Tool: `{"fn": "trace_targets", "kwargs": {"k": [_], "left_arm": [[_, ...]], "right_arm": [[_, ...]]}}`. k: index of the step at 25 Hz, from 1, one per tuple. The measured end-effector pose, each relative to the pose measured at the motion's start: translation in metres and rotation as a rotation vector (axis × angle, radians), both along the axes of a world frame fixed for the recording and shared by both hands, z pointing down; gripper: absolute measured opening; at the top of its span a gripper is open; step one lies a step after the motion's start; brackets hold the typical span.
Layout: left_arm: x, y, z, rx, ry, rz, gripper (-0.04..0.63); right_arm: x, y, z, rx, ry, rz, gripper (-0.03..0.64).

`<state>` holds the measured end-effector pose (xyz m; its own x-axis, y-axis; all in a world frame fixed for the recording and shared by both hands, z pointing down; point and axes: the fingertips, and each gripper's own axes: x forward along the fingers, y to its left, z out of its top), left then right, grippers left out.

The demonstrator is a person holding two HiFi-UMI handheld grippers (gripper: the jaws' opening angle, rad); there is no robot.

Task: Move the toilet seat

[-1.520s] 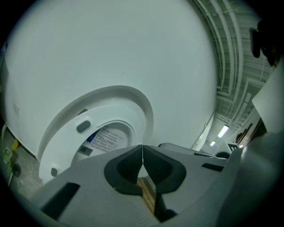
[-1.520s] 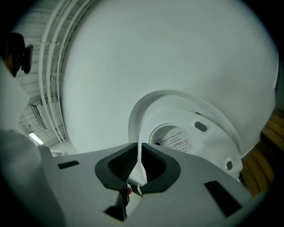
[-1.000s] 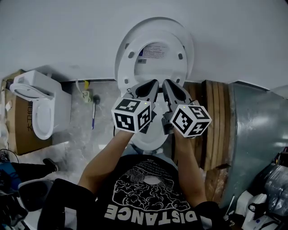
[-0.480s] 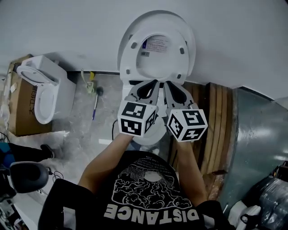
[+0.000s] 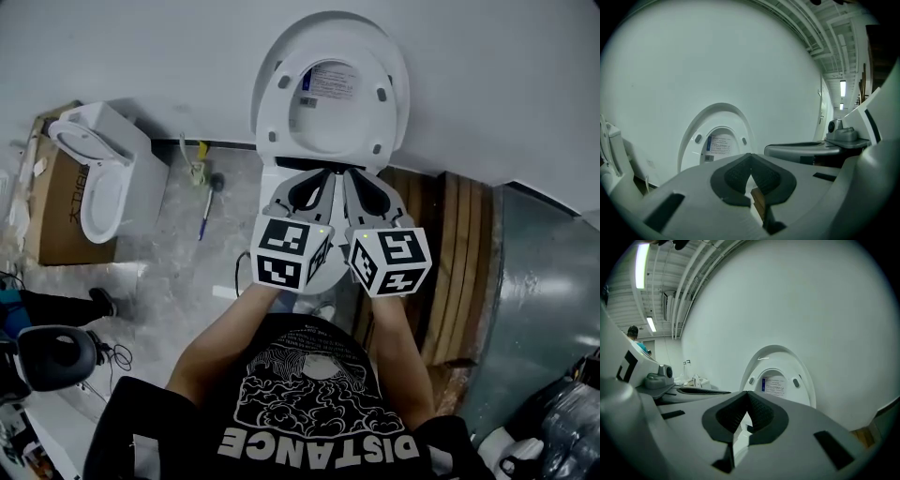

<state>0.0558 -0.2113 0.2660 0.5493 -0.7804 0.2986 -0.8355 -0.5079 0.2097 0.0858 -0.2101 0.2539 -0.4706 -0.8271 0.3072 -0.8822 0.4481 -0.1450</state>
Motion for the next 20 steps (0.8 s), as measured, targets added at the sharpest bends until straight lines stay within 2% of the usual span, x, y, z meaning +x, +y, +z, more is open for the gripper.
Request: {"fn": "trace_targets", "kwargs": {"k": [20], "left_arm": [[0.0, 0.015, 0.003, -0.005, -0.008, -0.017, 0.011]], "right_arm": [[-0.001, 0.014, -0.001, 0.012, 0.013, -0.014, 0.018]]}}
